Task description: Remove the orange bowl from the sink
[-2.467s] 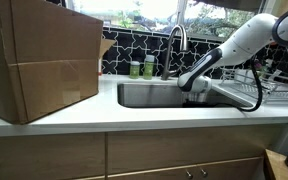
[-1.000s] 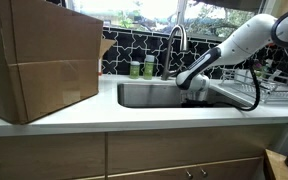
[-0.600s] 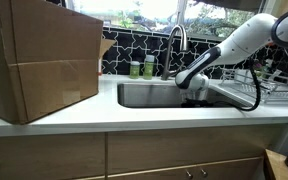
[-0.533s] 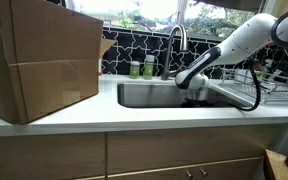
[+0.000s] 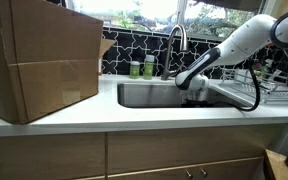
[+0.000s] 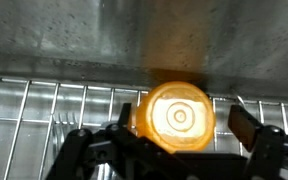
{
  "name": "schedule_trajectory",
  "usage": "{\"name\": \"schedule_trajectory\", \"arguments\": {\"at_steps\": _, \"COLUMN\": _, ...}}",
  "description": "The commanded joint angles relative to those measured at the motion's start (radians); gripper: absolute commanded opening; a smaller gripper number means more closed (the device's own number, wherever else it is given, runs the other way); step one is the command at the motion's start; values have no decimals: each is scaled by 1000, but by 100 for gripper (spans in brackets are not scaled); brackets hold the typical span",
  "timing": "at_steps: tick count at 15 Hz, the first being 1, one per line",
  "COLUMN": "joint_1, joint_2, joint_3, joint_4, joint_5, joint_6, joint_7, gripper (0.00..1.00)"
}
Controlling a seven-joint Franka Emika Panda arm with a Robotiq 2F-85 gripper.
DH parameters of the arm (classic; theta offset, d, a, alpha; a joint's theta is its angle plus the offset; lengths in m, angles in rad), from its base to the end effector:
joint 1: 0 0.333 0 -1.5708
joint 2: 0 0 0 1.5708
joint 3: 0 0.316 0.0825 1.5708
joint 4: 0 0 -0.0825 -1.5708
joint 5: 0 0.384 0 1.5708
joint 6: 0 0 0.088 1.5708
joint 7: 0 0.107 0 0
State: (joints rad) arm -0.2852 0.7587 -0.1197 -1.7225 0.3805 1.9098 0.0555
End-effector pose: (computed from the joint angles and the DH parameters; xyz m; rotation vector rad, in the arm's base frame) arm 0.5612 -0.2094 0.1191 -2.5794 0.9164 0.7125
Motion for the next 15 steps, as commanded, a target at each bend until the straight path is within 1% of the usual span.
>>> {"name": "schedule_trajectory", "arguments": {"at_steps": 1, "joint_1": 9, "joint_2": 25, "joint_3": -10, "joint_4": 15, "joint_5": -15, "joint_6": 38, "joint_7": 29, "gripper": 95}}
{"name": "schedule_trajectory", "arguments": {"at_steps": 2, "joint_1": 9, "joint_2": 26, "joint_3": -10, "joint_4": 15, "joint_5": -14, "joint_6": 44, "joint_7": 30, "gripper": 95}}
{"name": "schedule_trajectory", "arguments": {"at_steps": 3, "joint_1": 10, "joint_2": 28, "joint_3": -9, "joint_4": 16, "joint_5": -15, "joint_6": 47, "joint_7": 32, "gripper": 88}}
{"name": "schedule_trajectory", "arguments": {"at_steps": 4, "joint_1": 9, "joint_2": 30, "joint_3": -8, "joint_4": 16, "joint_5": -14, "joint_6": 49, "joint_7": 33, "gripper": 73}}
{"name": "schedule_trajectory", "arguments": {"at_steps": 6, "joint_1": 9, "joint_2": 32, "joint_3": -7, "joint_4": 17, "joint_5": -14, "joint_6": 47, "joint_7": 36, "gripper": 52}}
{"name": "schedule_trajectory", "arguments": {"at_steps": 7, "joint_1": 9, "joint_2": 31, "joint_3": -7, "joint_4": 21, "joint_5": -13, "joint_6": 48, "joint_7": 38, "gripper": 49}}
{"name": "schedule_trajectory", "arguments": {"at_steps": 10, "joint_1": 7, "joint_2": 26, "joint_3": -7, "joint_4": 17, "joint_5": -9, "joint_6": 49, "joint_7": 37, "gripper": 49}}
{"name": "schedule_trajectory", "arguments": {"at_steps": 15, "joint_1": 0, "joint_2": -35, "joint_3": -14, "joint_4": -24, "joint_5": -6, "joint_6": 49, "joint_7": 27, "gripper": 49}}
